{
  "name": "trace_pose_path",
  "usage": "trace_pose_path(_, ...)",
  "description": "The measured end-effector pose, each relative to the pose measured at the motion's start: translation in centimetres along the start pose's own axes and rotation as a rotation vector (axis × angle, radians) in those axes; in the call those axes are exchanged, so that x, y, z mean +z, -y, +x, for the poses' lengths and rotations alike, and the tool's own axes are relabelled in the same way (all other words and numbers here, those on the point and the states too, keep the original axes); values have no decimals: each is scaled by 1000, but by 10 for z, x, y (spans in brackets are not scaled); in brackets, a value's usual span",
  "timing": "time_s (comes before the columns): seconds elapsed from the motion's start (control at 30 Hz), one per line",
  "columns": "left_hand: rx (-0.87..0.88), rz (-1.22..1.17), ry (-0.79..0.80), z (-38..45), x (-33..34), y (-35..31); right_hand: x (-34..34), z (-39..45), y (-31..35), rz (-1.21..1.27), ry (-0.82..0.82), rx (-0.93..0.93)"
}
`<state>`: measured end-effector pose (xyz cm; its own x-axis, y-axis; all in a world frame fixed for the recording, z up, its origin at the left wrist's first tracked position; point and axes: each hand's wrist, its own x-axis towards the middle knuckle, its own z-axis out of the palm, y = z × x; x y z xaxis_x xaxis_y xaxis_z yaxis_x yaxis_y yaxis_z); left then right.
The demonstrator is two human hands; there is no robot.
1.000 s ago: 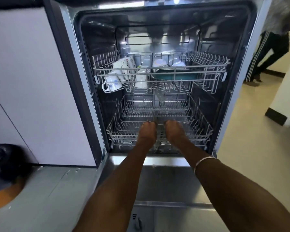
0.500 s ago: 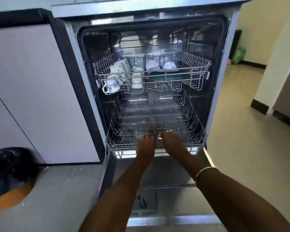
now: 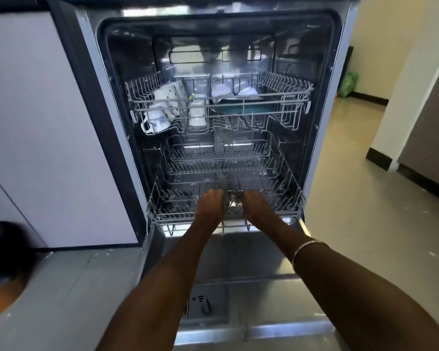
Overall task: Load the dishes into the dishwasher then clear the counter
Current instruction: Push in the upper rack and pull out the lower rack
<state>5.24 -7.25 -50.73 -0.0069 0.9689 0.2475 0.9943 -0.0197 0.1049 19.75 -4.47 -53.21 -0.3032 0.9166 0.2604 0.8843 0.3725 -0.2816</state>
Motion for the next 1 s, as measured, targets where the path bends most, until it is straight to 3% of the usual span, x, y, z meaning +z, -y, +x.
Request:
trace_pose_path(0.27, 64, 29, -66, -11, 0, 10, -6, -11, 9, -97, 47, -131)
trace_pose_path(0.63, 113, -73, -50, -12, -5, 13, -34, -14, 13, -250, 49, -109)
trace_pose_path(0.83, 171, -164, -169, 2, -6, 6, -52, -2, 8, -213, -74, -52)
trace_pose_path(1.0, 182, 11, -81, -21, 2, 5, -34, -24, 8, -302, 1, -87)
